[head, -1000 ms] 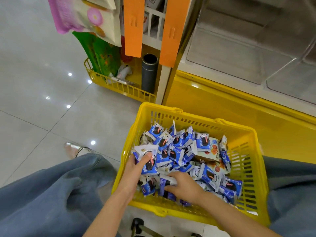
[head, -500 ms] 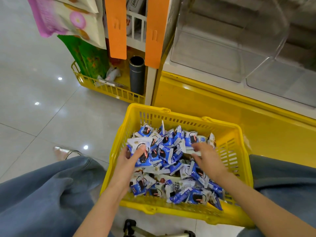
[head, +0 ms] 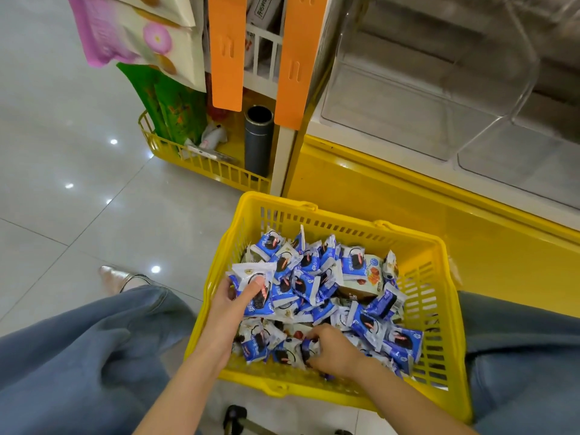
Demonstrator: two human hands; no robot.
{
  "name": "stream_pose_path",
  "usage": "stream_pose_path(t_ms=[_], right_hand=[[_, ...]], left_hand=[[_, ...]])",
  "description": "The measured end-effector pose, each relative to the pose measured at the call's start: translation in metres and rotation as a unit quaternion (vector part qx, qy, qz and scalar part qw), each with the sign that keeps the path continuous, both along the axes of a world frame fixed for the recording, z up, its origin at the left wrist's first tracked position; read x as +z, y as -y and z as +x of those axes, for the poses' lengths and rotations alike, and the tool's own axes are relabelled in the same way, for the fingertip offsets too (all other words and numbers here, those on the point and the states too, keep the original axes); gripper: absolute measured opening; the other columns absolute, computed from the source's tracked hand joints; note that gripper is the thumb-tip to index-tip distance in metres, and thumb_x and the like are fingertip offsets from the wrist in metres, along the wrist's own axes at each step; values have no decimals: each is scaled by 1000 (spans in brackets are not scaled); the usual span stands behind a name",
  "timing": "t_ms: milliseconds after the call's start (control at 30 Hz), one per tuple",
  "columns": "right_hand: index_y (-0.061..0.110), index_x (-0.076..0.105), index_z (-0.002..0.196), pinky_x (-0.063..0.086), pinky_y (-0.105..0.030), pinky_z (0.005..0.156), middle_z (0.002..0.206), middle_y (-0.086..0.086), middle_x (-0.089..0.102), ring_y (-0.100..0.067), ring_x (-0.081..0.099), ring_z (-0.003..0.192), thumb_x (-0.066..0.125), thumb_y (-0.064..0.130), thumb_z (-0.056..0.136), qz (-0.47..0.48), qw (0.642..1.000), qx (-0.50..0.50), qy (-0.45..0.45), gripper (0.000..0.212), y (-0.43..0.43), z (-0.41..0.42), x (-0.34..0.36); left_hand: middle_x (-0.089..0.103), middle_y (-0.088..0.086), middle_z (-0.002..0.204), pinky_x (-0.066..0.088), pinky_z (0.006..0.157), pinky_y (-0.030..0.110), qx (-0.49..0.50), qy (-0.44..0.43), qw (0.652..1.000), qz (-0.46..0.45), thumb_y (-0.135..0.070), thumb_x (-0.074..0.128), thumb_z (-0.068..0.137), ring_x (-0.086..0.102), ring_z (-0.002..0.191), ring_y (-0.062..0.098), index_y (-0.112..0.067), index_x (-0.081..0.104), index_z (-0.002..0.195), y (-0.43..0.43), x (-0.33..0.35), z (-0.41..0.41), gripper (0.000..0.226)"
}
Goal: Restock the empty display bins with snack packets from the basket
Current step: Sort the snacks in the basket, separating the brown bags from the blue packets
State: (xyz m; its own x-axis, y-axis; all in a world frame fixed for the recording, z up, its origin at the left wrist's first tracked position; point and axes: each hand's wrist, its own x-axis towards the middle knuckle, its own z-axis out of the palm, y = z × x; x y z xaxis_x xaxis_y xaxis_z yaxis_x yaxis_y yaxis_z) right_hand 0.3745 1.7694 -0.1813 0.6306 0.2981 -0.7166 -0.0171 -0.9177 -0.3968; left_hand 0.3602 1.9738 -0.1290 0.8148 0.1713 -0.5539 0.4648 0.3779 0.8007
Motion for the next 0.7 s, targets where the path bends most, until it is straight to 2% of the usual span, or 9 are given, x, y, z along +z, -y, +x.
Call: stream_pose_path(t_ms=[133,200,267,333,367,433,533,600,700], right_hand=[[12,49,133,49,-17,79,127,-5,53,-11,59,95,60,5,81,60,998,-19,-10,53,23,12,17],[15,52,130,45,-9,78,121,1,56,-3,55,97,61,3,83,112,992,-60,8,49,40,26,32],[23,55,122,44,-8,69,100,7,58,8,54,83,64,10,85,141,985,-102,23,40,62,40,47],[30,54,116,38,-9,58,77,13,47,6,45,63,64,19,87,114,988,-98,31,33,88,49,57],[30,52,113,36,-9,57,76,14,43,5,43,63,63,20,88,95,991,-94,24,28,101,51,59],[28,51,108,36,-10,64,85,12,47,2,45,72,58,15,91,34,997,-63,30,22,120,54,58],[17,46,130,39,-20,94,126,0,51,-14,49,117,52,8,93,-97,984,-27,150,38,127,50,49],[18,47,132,40,-23,100,131,-1,53,-14,50,120,55,13,94,-45,976,-75,198,39,112,38,46],[20,52,128,41,-11,94,128,2,57,-2,51,110,61,21,90,100,991,-50,69,39,79,12,37]], left_hand=[[63,-1,123,46,98,48,-31,-32,999,21,-63,72,50,61,111,21,-29,45,132,6,0,1,93],[55,-1,133,42,102,43,-46,-49,997,42,-63,69,57,56,116,18,-28,41,136,11,-1,2,91],[43,0,143,36,103,36,-52,-75,992,82,-61,61,71,46,122,15,-24,31,142,18,-4,3,86],[34,4,150,30,108,41,-66,-99,987,109,-61,55,77,37,133,21,-20,24,147,23,-8,3,86],[33,6,150,28,109,43,-73,-105,985,114,-59,54,80,35,135,24,-18,23,147,27,-10,4,85],[31,8,151,27,109,45,-82,-110,984,115,-56,53,83,33,136,26,-16,22,147,32,-11,5,82],[32,6,150,28,108,42,-107,-111,981,117,-52,55,85,34,134,24,-15,24,146,40,-10,6,78],[43,5,142,33,102,37,-133,-108,978,118,-47,58,85,43,120,18,-15,36,140,44,-9,5,68],[44,6,141,33,101,38,-157,-124,973,116,-48,58,84,44,120,22,-15,38,137,47,-9,2,66]])
